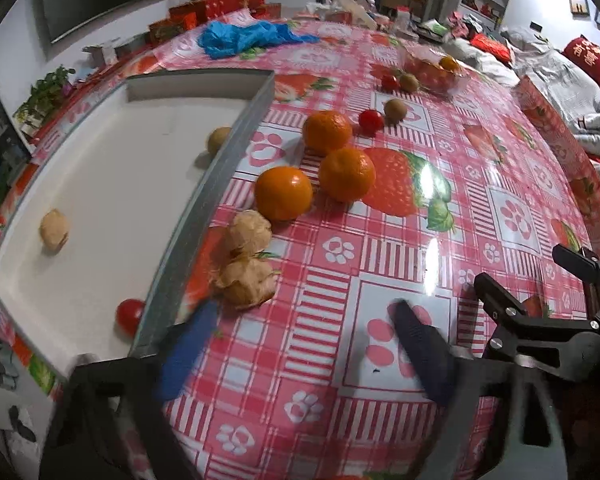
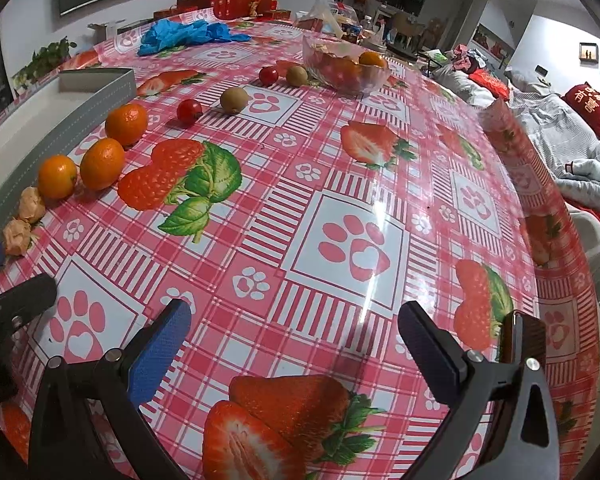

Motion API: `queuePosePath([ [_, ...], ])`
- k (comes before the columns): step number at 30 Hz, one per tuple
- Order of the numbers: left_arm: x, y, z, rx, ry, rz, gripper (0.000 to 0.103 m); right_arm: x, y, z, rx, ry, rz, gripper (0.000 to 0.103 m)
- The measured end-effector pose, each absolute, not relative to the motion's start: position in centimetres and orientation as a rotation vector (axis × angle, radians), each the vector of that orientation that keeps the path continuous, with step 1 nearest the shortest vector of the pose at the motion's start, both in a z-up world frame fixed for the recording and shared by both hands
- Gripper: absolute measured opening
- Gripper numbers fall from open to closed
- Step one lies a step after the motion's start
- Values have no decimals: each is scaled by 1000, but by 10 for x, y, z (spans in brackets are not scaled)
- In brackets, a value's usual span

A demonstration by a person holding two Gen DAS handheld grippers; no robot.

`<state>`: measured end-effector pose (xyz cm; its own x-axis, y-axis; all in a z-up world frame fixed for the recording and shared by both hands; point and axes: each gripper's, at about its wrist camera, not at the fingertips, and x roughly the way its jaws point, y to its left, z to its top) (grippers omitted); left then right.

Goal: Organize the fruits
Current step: 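Grasp a second tan dried longan with the left gripper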

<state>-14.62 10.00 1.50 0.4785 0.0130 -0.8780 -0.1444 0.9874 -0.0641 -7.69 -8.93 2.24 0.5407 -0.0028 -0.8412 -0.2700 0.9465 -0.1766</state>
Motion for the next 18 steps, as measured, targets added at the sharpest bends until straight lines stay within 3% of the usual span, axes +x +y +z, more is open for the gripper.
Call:
queuePosePath([
  [10, -127, 105, 9, -64, 1048, 135, 81, -75, -94, 20, -262, 1000, 178, 103],
  [12, -126, 108, 9, -65, 1055, 125, 62, -75, -95, 20, -256, 1002, 181, 103],
  [16, -126, 112, 10, -72, 1050, 118, 49, -74, -98, 19, -235, 1009, 190, 103],
  [18, -127, 113, 11, -66, 1045, 122, 36, -74, -99, 18, -228, 1011, 195, 103],
])
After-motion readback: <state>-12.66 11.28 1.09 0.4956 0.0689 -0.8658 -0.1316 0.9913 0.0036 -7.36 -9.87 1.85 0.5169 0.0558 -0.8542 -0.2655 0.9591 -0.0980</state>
